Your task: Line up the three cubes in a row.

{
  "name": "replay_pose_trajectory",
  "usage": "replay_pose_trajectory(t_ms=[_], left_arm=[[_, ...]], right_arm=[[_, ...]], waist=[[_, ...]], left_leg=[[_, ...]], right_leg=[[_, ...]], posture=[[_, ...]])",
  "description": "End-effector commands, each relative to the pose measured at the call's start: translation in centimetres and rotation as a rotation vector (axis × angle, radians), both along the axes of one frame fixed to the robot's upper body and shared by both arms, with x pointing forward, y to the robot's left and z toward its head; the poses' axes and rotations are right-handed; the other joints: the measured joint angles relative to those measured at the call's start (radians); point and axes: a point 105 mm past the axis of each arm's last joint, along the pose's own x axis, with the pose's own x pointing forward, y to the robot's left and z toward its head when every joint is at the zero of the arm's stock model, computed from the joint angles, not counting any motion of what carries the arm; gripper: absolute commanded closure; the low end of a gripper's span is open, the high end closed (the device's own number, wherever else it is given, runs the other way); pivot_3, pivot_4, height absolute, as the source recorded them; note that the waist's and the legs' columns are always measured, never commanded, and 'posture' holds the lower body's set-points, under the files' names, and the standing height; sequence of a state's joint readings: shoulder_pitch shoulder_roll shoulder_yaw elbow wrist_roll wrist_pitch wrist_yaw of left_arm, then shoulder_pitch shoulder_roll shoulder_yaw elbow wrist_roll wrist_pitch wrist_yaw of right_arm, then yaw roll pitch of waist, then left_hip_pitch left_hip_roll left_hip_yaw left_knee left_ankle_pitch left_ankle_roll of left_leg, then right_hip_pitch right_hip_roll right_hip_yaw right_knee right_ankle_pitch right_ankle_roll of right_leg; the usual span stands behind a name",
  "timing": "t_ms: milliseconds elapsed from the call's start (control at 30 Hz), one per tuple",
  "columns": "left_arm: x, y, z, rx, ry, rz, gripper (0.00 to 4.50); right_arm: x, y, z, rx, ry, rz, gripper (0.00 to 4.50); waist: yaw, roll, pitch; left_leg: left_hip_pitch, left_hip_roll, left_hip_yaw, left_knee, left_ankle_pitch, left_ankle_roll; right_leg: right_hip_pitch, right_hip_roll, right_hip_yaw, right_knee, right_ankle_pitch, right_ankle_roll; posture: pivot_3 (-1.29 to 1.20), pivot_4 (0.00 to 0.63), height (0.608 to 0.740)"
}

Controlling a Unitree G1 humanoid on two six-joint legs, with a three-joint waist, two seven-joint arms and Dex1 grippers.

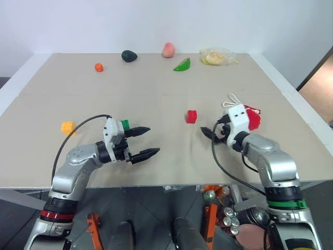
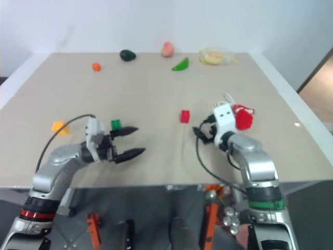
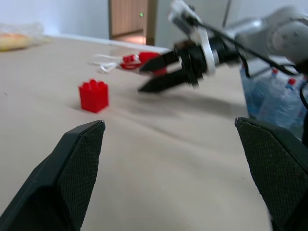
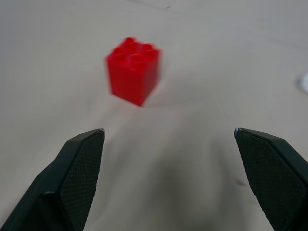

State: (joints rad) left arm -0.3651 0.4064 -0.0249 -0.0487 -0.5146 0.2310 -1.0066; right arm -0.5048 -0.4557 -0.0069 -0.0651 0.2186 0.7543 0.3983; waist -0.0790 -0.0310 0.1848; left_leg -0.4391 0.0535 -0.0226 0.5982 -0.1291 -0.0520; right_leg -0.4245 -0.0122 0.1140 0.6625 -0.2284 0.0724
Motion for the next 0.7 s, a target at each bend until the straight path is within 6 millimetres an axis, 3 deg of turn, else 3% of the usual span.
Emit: replay_pose_trajectory(t_ms=[33,700], left_arm=[[0.7,0.0,1.1,-0.007,-0.077,0.046,0.0],[0.7,-0.7,1.6,-0.046,-0.114,0.101,0.0]], right_arm=[[0.8,0.7,1.0,-0.009,-0.028,-0.017,0.03],[4.4,3.5,1.1,-0.018,-0.017,-0.074,0.03]], waist=[[0.001,0.0,0.0],[0.001,0.0,0.0]], left_leg=[[0.0,0.0,0.0,0.0,0.0,0.0],[-0.001,0.0,0.0,0.0,0.0,0.0]], right_leg=[[0.0,0.0,0.0,0.0,0.0,0.0],[0.0,0.0,0.0,0.0,0.0,0.001]], posture=[[0.0,0.15,0.74],[0.0,0.15,0.74]])
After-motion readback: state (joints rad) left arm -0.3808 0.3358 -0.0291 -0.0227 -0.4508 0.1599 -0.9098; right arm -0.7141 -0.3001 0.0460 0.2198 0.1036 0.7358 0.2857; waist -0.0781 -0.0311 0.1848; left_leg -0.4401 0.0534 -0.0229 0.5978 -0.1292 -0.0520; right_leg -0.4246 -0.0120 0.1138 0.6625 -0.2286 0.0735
